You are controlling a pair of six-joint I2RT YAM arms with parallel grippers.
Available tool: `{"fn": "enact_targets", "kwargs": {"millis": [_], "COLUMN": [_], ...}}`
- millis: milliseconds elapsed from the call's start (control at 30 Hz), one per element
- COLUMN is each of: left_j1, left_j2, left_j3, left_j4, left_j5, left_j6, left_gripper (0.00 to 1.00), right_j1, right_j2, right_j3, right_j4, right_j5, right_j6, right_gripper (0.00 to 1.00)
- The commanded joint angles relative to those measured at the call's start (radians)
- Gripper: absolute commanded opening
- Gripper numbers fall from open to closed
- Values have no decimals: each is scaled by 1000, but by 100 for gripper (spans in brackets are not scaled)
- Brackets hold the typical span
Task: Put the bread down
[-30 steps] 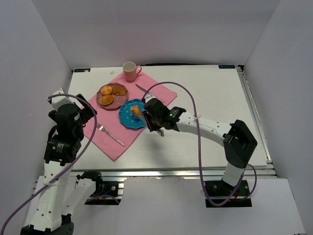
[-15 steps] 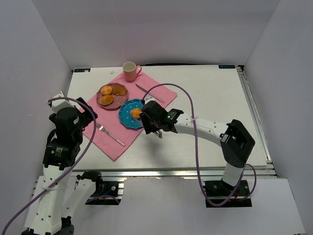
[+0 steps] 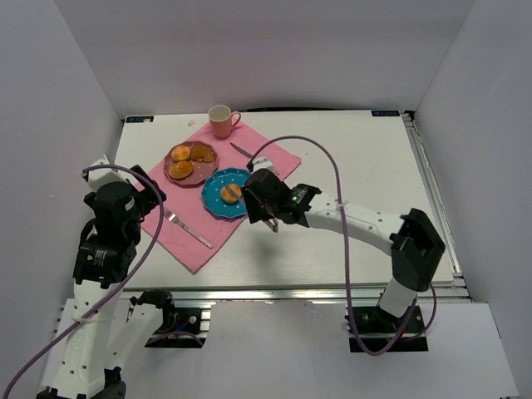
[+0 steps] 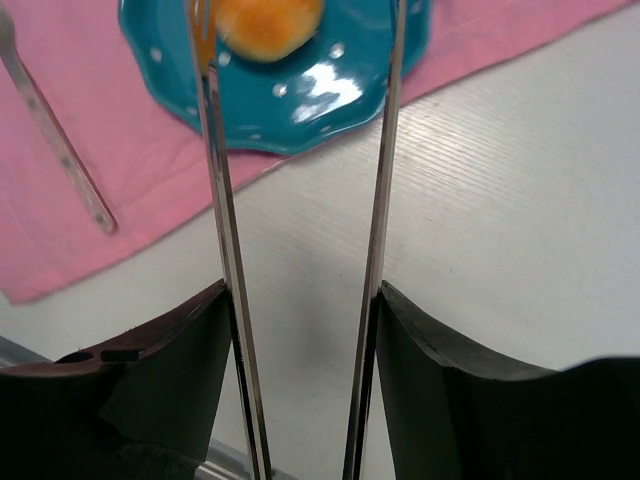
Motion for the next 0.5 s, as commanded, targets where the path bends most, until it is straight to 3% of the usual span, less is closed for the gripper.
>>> {"fn": "enact_targets", "kwargs": {"millis": [0,67,100,233,333,467], "left_j1": [-4,-4,-4,-4,-4,-4], "left_j2": [3,3,6,3,5,-1], "left_j3": [-8,-18,-21,-57,-80,-105], "left_j4": [17,23,27,49,57,64], "left_j5": [19,33,36,71,88,111], "left_j6": [-6,-6,-6,-8,-5,-3], "left_gripper": [98,98,98,98,98,98], "right_j1": [7,7,5,5,7,7], "right_j2": [-172,-224,-246,-331,-309,-185], "right_j3": [3,-17,-36,-102,-108,-21], "right_j4": [-63,-167,-227,-549,-652,-771], "right_j5": [199,341,377,446,435,425], "right_j6": [173,301,490,979,1178,1325], "right_gripper": [62,62,62,67,68,68]}}
